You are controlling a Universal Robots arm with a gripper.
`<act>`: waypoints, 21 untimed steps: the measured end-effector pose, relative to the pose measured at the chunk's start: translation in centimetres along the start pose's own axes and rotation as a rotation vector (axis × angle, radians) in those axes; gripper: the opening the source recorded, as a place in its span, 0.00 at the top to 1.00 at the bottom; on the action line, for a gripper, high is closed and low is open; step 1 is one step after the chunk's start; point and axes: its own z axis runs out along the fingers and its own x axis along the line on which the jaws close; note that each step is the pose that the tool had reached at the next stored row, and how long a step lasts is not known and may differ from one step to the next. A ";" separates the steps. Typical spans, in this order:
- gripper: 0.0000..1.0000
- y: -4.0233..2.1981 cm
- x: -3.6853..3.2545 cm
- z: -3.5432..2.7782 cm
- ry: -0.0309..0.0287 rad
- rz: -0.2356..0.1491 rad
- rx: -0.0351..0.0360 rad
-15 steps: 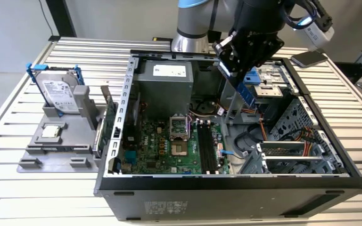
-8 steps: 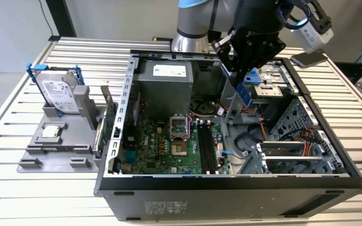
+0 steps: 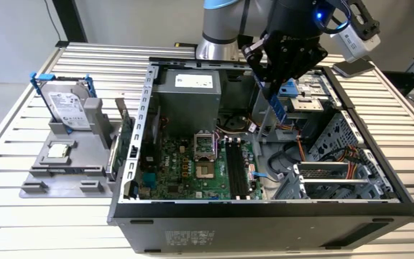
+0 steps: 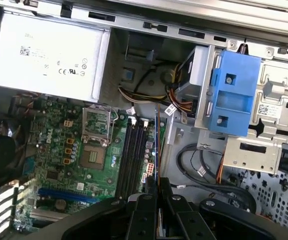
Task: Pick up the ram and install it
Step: 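Insert the ram into the slot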
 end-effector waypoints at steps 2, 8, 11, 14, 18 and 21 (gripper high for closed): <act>1.00 0.00 0.00 0.00 0.0000 0.000 0.0000; 1.00 0.00 0.00 0.04 0.0000 0.001 0.0000; 1.00 0.00 0.00 0.14 0.0000 0.003 0.0000; 1.00 -0.01 0.01 0.33 -0.0003 0.013 0.0001; 1.00 -0.01 0.02 0.61 -0.0008 0.045 0.0004; 1.00 -0.02 0.02 0.80 -0.0011 0.057 0.0005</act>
